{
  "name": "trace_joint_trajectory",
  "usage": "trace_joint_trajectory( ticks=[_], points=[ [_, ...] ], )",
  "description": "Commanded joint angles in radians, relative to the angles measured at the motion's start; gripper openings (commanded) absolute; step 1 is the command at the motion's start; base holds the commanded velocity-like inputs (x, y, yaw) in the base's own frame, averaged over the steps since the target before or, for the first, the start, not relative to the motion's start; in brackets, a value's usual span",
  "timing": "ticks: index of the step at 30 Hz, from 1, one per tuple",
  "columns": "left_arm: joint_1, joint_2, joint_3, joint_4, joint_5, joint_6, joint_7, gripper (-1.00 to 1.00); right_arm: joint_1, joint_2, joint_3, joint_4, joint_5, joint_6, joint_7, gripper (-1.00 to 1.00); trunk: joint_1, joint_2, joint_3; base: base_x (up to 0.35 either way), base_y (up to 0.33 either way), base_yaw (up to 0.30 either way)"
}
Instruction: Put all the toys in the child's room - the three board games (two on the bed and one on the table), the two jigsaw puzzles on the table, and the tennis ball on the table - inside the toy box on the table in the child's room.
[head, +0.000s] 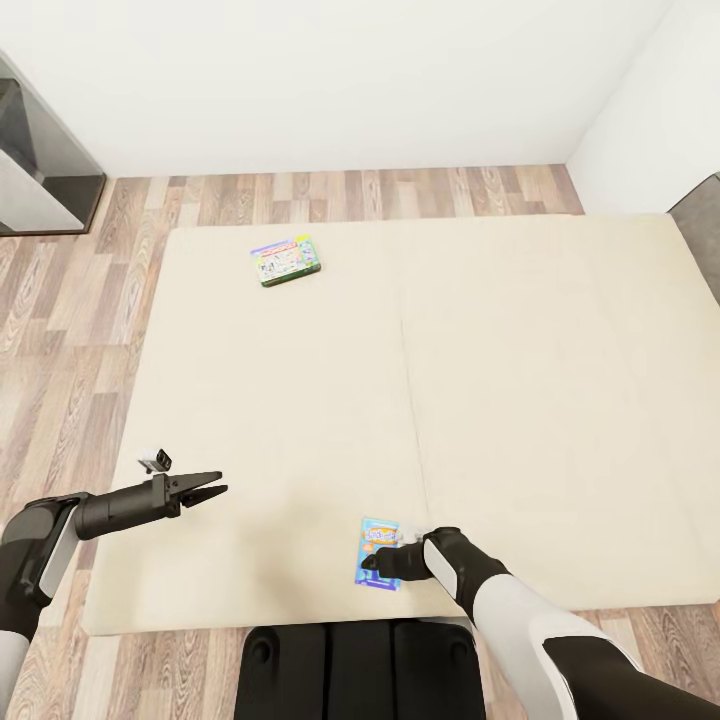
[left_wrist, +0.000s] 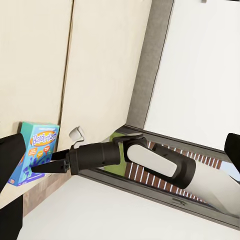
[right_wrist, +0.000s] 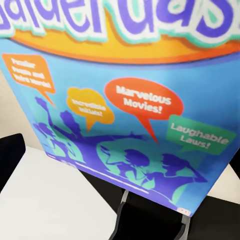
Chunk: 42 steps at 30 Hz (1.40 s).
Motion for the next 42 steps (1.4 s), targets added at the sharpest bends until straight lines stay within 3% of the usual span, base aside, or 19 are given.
trace_joint_trajectory(
  ticks=[1,31,42],
  points=[
    [-0.001,0.0,0.0,0.0,0.001,0.01,-0.003,1.0,0.0,0.0,-0.007,-0.003,-0.022,-0.04,0.004,1.0,0.001,-0.001,-0.001,0.0,0.0,0.0],
    [-0.001,0.0,0.0,0.001,0.0,0.01,-0.004,1.0,-0.001,0.0,-0.003,-0.008,-0.021,-0.03,-0.009,1.0,0.001,-0.001,-0.001,0.0,0.0,0.0],
    [-0.001,0.002,0.003,0.001,0.001,0.01,-0.004,1.0,-0.003,0.0,0.002,-0.103,-0.021,0.069,-0.021,1.0,0.001,-0.001,-0.001,0.0,0.0,0.0]
  ],
)
